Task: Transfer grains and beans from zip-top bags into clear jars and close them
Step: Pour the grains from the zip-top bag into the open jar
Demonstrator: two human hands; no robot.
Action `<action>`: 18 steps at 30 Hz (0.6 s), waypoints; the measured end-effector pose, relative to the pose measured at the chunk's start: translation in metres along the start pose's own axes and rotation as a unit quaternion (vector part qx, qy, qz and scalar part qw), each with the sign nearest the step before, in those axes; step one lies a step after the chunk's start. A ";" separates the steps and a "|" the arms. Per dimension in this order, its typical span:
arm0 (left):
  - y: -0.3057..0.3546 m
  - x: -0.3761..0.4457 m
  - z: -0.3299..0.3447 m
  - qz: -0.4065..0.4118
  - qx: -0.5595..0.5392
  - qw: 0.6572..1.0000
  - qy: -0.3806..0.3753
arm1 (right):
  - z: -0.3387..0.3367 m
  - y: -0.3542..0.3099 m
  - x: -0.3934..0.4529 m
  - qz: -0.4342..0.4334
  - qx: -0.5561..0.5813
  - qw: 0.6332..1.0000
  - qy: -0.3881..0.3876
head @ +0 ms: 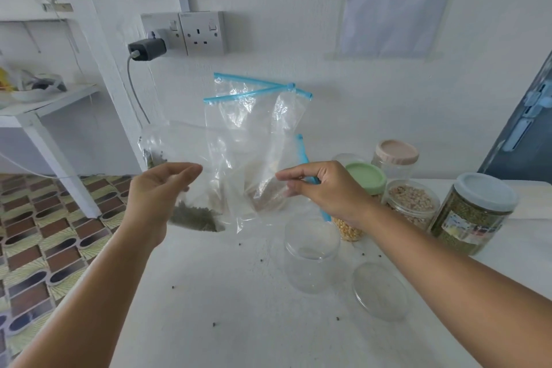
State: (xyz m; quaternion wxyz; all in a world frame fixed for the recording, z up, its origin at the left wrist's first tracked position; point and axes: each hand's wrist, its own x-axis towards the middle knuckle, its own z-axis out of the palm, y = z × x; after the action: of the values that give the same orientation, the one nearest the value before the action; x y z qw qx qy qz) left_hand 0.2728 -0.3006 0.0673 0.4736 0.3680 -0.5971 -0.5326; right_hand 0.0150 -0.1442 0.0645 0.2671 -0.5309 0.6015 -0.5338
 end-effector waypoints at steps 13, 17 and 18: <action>0.031 0.019 -0.013 0.015 -0.040 0.997 0.064 | -0.017 0.023 -0.015 -0.019 -0.080 0.996 -0.024; 0.036 0.019 -0.015 0.040 -0.041 0.997 0.042 | -0.021 0.029 -0.016 -0.011 -0.089 0.996 -0.020; 0.037 0.019 -0.015 0.042 -0.037 0.998 0.036 | -0.021 0.028 -0.016 -0.012 -0.082 0.996 -0.026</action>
State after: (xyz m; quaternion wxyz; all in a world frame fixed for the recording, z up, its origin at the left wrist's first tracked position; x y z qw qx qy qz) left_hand 0.2843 -0.3168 0.1064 0.5303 0.3437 -0.5744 -0.5203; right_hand -0.0088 -0.1250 0.0410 0.2321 -0.5715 0.6298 -0.4721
